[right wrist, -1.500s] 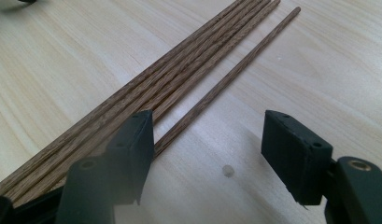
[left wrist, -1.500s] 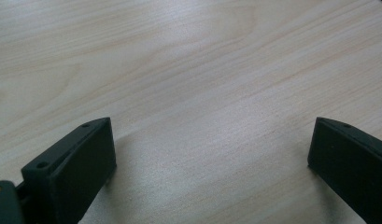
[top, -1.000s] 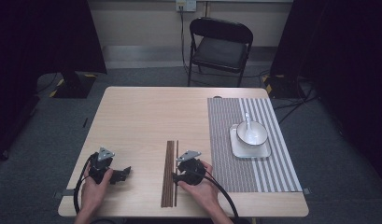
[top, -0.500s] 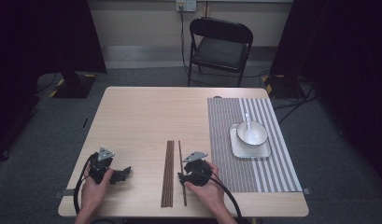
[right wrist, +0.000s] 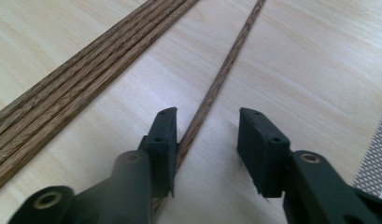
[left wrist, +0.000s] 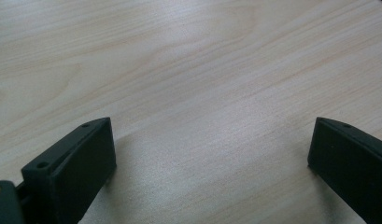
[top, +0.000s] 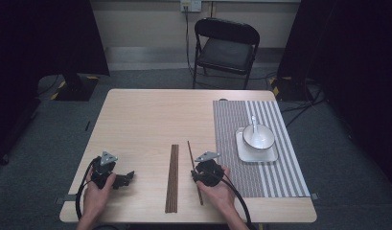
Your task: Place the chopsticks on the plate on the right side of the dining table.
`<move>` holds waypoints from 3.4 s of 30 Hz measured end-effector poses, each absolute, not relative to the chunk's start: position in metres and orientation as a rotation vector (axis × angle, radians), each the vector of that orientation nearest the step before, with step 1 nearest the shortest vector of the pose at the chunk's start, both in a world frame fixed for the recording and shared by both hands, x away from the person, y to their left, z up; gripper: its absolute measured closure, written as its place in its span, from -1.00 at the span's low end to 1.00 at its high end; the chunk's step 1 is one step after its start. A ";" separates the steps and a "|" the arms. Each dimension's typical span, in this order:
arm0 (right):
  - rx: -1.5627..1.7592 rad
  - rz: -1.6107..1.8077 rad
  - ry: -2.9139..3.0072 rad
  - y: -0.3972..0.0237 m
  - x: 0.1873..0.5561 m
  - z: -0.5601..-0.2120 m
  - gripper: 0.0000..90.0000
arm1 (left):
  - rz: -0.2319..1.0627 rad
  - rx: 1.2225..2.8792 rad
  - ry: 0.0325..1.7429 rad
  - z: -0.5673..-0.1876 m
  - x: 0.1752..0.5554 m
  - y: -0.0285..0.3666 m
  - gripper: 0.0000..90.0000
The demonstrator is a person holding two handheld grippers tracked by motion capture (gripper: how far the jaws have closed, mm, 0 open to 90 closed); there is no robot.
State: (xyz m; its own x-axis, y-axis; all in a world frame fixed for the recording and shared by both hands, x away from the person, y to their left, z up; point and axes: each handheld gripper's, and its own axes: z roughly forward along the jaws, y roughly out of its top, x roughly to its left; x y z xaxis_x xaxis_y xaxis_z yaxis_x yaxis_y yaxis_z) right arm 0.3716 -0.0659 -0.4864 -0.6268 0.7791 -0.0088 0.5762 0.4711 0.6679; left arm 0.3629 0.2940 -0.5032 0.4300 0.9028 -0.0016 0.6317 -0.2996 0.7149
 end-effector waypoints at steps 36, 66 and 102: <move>1.246 0.888 2.353 -0.075 0.385 -0.485 0.49 | 0.540 2.041 1.289 -0.503 0.363 0.294 -0.99; 1.344 0.906 2.274 -0.076 0.391 -0.480 0.91 | 0.540 2.041 1.289 -0.503 0.363 0.294 -0.99; 1.350 0.941 2.270 -0.105 0.387 -0.465 0.91 | 0.539 2.040 1.288 -0.503 0.363 0.294 -0.99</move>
State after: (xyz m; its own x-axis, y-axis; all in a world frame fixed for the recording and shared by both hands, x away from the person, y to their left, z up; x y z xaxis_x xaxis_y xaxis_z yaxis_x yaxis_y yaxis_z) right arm 0.3872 -0.1053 -0.4653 -0.4933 0.8686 0.0459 0.6463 0.3307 0.6877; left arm 0.3629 0.2941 -0.5032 0.4309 0.9024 -0.0019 0.6317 -0.3001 0.7148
